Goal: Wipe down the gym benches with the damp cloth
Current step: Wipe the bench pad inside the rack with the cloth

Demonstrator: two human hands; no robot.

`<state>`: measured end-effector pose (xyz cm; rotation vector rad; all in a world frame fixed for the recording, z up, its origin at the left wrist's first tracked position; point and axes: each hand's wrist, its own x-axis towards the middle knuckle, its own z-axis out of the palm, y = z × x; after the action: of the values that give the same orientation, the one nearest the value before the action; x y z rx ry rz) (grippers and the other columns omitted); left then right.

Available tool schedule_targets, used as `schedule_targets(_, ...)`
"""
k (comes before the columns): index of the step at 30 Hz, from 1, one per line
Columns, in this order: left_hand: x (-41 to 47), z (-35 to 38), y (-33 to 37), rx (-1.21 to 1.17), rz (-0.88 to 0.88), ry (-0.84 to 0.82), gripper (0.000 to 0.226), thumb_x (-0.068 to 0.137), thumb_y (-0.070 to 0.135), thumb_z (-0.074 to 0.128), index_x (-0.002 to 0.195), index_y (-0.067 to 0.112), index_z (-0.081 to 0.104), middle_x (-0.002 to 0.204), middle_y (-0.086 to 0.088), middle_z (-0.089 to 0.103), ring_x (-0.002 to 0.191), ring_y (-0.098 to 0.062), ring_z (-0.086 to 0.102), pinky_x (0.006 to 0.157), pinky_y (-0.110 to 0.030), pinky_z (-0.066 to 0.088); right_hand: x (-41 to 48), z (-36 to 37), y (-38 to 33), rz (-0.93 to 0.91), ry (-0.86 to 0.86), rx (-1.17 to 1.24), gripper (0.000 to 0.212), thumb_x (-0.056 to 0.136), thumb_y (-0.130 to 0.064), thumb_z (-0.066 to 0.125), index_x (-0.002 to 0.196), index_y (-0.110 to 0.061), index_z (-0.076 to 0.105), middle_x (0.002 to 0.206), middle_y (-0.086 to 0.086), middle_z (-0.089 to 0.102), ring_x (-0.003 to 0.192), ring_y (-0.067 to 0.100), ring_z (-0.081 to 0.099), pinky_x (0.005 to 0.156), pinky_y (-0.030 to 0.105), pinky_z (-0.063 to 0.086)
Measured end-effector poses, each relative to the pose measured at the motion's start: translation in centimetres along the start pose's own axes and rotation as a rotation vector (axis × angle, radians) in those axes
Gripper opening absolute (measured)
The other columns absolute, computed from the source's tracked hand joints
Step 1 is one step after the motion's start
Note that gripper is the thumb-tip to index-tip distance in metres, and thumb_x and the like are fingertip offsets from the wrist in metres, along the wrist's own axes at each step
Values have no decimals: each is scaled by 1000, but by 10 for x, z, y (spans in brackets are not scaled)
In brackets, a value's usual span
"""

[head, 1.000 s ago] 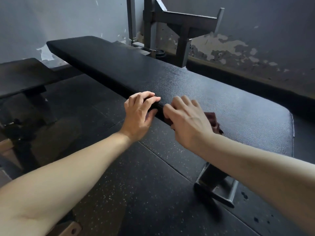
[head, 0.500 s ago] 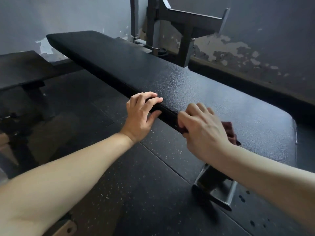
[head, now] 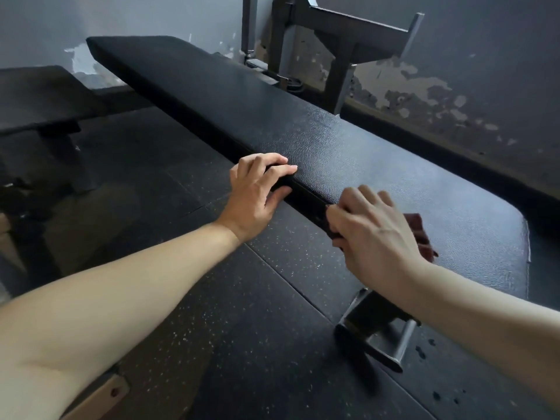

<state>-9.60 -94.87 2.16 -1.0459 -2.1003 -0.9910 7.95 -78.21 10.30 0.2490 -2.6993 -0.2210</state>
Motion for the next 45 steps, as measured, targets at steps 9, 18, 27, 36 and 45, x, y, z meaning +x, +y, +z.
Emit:
schedule_targets(9,0,-3,1,16,3,12,33,97,32,63,130,29,65,137,10,54,127,-20,43,105,-40,26,36,15,-22,-45,69,-74,15,84,-17,51,90,-12,64,95,10,55,92,34,53,75,44,42)
schedule_targets(18,2,-2,-3,8,23,21,33,96,34,64,129,28,67,135,9,56,126,-20,43,105,-39,26,19,8,-10,8,48,-24,27,72,-13,80,85,-18,57,93,5,52,91,31,52,75,42,39)
schedule_targets(27,3,-7,-1,21,28,6,34,96,35,64,129,30,67,135,12,56,127,-20,45,106,-40,26,32,14,-19,34,57,-43,29,71,-13,78,92,-15,59,99,8,53,94,33,51,76,42,37)
schedule_targets(36,0,-6,8,36,33,-6,43,92,45,64,131,25,64,138,7,54,130,-21,41,109,-35,19,-69,-25,17,131,17,20,32,69,-16,84,87,-17,57,94,4,51,89,30,48,75,44,42)
schedule_targets(45,3,-11,33,12,129,-41,40,92,50,64,125,27,67,135,9,55,127,-22,44,109,-42,24,-8,-1,-9,111,41,18,33,67,-13,83,90,-16,59,98,7,55,94,32,53,77,43,42)
